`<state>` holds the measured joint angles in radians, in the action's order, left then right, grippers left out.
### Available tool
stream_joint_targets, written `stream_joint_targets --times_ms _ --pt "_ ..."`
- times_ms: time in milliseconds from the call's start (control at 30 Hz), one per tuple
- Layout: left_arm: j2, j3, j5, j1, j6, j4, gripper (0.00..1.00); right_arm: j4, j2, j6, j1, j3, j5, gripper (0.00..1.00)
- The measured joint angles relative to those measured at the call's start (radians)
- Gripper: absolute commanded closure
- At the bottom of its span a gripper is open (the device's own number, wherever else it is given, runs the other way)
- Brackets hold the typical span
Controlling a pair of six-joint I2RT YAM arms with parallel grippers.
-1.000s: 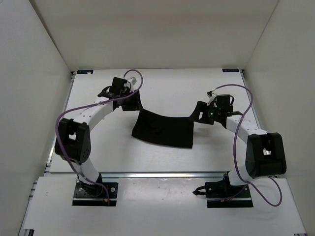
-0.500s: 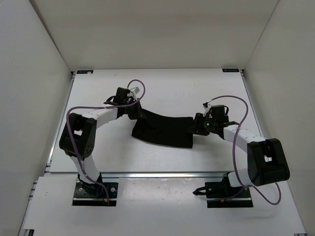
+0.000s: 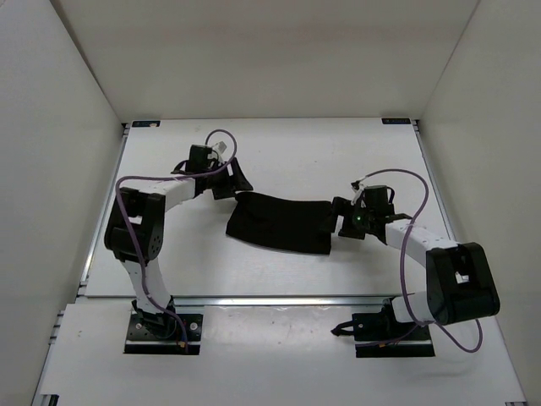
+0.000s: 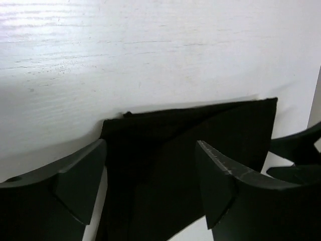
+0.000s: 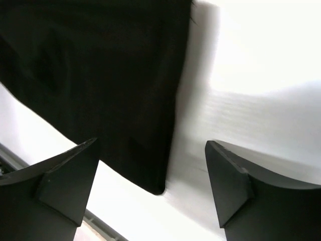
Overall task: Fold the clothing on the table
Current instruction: Fold the skirt
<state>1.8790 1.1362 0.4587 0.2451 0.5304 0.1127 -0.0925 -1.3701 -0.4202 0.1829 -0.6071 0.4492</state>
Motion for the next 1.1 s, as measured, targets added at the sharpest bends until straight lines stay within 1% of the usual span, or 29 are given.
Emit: stream_joint_targets --times_ms 100,167,300,333,400,467,533,567,767,833,867,933,1033,1067,1100 --pt "-0.081 -0.003 -0.003 -0.001 -0.035 0.038 0.23 -0.007 0.014 0.000 -0.003 0.026 -0.013 0.18" --pt "-0.145 -0.008 -0.019 0.009 -0.069 0.060 0.26 -0.007 0.013 -0.001 -0.002 0.031 -0.017 0.22" --pt "-0.229 -0.047 -0.103 0.093 -0.124 0.097 0.34 0.013 -0.015 -0.002 0.000 0.025 -0.011 0.28" --pt "-0.237 -0.066 -0.129 0.116 -0.127 0.106 0.38 0.015 -0.029 -0.002 0.000 0.017 -0.008 0.30" --pt "-0.238 -0.106 -0.163 0.156 -0.129 0.128 0.41 0.021 -0.063 -0.001 0.003 -0.008 -0.002 0.37" --pt "-0.235 -0.150 -0.195 0.175 -0.130 0.152 0.44 0.030 -0.114 0.000 0.008 -0.040 0.007 0.41" --pt "-0.230 -0.186 -0.234 0.177 -0.129 0.182 0.49 0.039 -0.163 0.002 0.012 -0.076 0.022 0.48" --pt "-0.228 -0.196 -0.250 0.174 -0.128 0.194 0.53 0.042 -0.186 0.002 0.014 -0.092 0.030 0.49" --pt "-0.204 -0.197 -0.320 0.159 -0.130 0.236 0.58 0.056 -0.275 0.003 0.046 -0.157 0.063 0.61" --pt "-0.183 -0.187 -0.331 0.161 -0.129 0.246 0.62 0.057 -0.297 0.002 0.053 -0.173 0.071 0.72" --pt "-0.173 -0.177 -0.332 0.164 -0.127 0.249 0.63 0.057 -0.307 0.005 0.056 -0.179 0.073 0.85" --pt "-0.149 -0.153 -0.333 0.172 -0.128 0.255 0.69 0.050 -0.330 0.005 0.060 -0.192 0.074 1.00" --pt "-0.113 -0.114 -0.333 0.185 -0.125 0.262 0.78 0.006 -0.363 0.010 0.058 -0.236 0.082 1.00" --pt "-0.101 -0.099 -0.333 0.190 -0.125 0.269 0.83 -0.019 -0.375 0.019 0.058 -0.261 0.078 1.00" --pt "-0.089 -0.084 -0.332 0.195 -0.122 0.275 0.90 -0.046 -0.385 0.031 0.057 -0.289 0.067 1.00"
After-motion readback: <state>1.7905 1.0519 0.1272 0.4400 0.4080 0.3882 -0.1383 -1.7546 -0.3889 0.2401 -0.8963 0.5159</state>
